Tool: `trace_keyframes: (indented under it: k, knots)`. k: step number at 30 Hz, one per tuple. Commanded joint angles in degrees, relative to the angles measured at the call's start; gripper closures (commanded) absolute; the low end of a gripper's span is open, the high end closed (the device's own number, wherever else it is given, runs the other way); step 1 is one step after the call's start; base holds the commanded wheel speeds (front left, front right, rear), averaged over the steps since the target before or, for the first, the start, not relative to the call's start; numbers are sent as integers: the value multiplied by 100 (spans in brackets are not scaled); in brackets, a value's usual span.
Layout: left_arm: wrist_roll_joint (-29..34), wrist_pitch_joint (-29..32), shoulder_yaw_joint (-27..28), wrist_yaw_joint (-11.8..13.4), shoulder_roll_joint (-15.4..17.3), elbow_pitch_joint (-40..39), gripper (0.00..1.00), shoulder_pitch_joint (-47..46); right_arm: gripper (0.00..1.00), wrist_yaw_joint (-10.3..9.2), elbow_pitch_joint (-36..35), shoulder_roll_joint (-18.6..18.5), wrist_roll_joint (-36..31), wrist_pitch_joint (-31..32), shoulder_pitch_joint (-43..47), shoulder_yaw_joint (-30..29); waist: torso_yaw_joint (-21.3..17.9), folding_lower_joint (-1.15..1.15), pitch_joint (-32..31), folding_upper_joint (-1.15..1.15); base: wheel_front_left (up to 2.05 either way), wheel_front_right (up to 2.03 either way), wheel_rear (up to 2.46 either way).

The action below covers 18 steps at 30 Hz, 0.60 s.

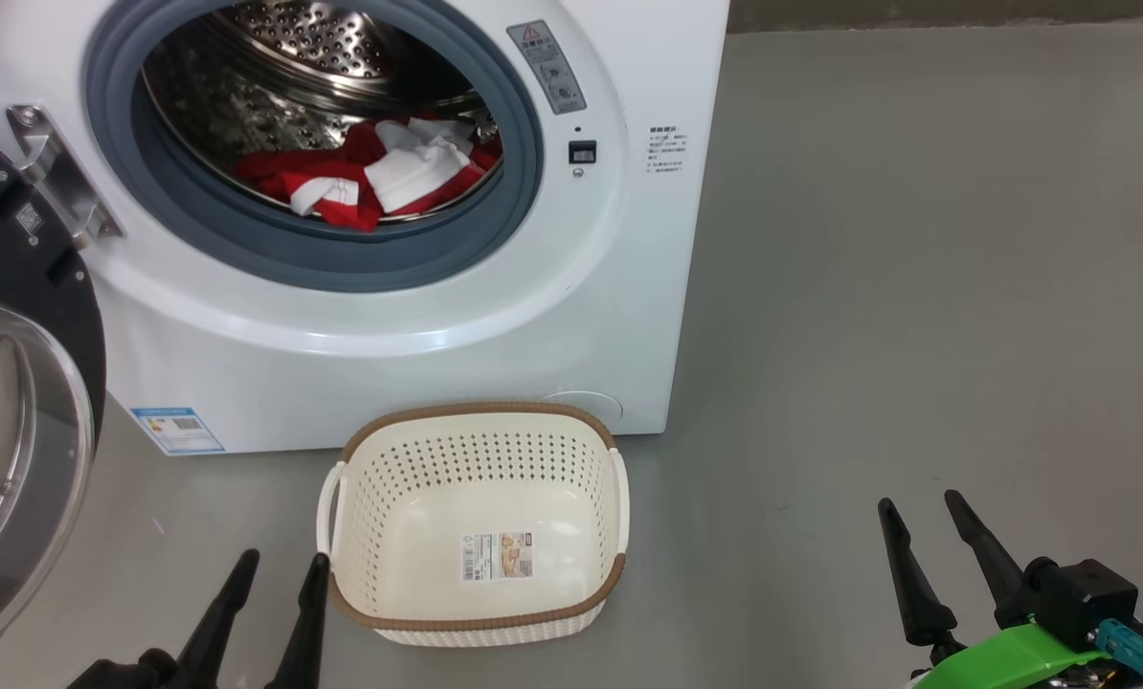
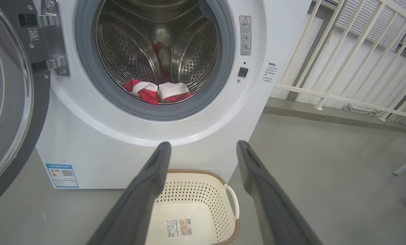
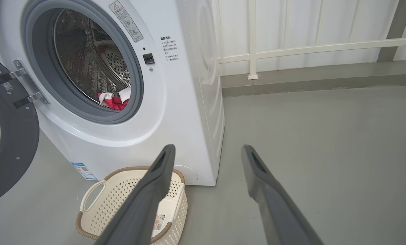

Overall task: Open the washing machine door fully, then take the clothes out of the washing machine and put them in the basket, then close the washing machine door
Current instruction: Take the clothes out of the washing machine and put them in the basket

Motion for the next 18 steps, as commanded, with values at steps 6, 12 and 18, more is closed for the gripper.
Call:
trace_keyframes:
  k: [6, 12, 18]
  knots:
    - [-106, -30, 95, 9, 216, -131, 0, -284, 0, 36, -142, -42, -80, -69, -150, 135, 15, 0, 98, 0, 85, -85, 0]
    - [-142, -30, 89, 9, 242, -129, 0, -369, 0, 36, -137, -15, -99, -69, -201, 153, 18, 0, 167, 0, 139, -139, 0]
    - [-150, -30, 99, 9, 249, -109, 0, -431, 0, 36, -131, 4, -103, -69, -228, 175, 13, 0, 204, 0, 141, -141, 0]
